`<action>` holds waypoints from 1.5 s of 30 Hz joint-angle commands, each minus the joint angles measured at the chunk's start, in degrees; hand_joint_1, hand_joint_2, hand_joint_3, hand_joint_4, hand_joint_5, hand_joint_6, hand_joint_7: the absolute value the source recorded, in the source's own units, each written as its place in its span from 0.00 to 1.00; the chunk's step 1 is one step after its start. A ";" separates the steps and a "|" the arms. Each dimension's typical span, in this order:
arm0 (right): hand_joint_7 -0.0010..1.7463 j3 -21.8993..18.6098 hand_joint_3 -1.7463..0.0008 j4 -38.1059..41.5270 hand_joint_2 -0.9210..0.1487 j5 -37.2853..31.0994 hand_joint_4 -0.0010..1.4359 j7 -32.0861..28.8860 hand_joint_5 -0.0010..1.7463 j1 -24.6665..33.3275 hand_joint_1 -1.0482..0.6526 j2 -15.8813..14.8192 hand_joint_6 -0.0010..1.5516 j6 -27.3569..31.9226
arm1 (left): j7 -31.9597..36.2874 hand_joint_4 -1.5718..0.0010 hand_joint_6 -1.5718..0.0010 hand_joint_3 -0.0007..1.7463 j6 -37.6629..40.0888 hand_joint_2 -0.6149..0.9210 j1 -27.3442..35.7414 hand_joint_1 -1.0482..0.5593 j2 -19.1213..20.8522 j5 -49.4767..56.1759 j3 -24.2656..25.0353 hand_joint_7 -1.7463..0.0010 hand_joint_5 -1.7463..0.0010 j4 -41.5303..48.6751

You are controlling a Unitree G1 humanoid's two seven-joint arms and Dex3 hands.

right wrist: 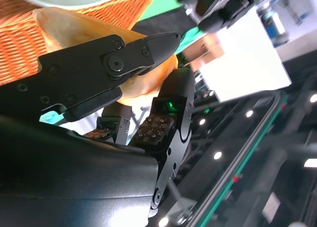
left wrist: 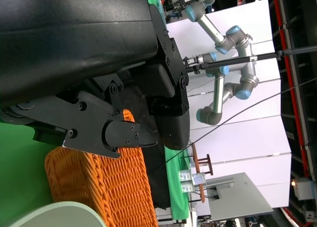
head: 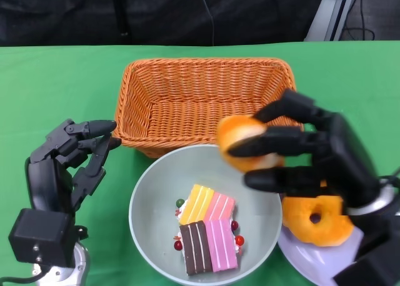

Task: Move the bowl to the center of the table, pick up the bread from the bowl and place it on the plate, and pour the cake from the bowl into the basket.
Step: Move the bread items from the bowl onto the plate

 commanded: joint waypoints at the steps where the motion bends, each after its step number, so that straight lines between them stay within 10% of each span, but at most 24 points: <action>1: 0.59 -4.95 0.85 -1.71 0.05 4.24 0.58 -0.02 0.77 2.57 0.50 -1.39 0.55 -2.37 | 0.52 0.42 0.39 0.15 -0.66 1.00 -0.33 0.56 0.86 0.19 0.37 0.65 0.59 -0.03; 6: 0.64 -11.11 0.80 0.82 0.09 10.22 0.54 1.42 0.83 5.27 0.52 -2.84 0.52 -7.35 | 0.00 0.42 0.39 0.15 -0.55 1.00 -0.81 0.56 0.79 -0.62 0.57 0.65 0.59 0.19; 13: 0.65 -20.78 0.47 5.94 0.35 7.65 0.53 0.31 0.87 8.84 0.55 -4.09 0.50 -13.30 | -0.37 0.42 0.39 0.15 0.10 1.00 -1.21 0.56 0.94 -1.38 0.80 0.65 0.59 -0.05; 22: 0.62 -28.73 0.62 11.98 0.25 -7.09 0.57 -7.92 0.83 11.81 0.52 -6.09 0.53 -16.44 | -0.67 0.43 0.39 0.15 0.66 1.00 -1.21 0.57 1.10 -1.69 1.08 0.64 0.57 -1.12; 31: 0.53 -22.47 0.73 13.93 0.21 -20.30 0.57 -19.17 0.86 12.82 0.54 -9.31 0.59 -8.27 | -1.01 0.43 0.39 0.16 0.37 1.00 -1.45 0.57 1.05 -1.69 1.15 0.64 0.57 -0.86; 45: 0.45 -9.94 0.82 20.91 0.18 -17.60 0.63 -18.58 0.72 7.98 0.56 -12.14 0.63 -7.55 | 0.20 0.43 0.39 0.15 0.70 1.00 -1.27 0.56 0.66 -0.47 1.06 0.65 0.56 -1.10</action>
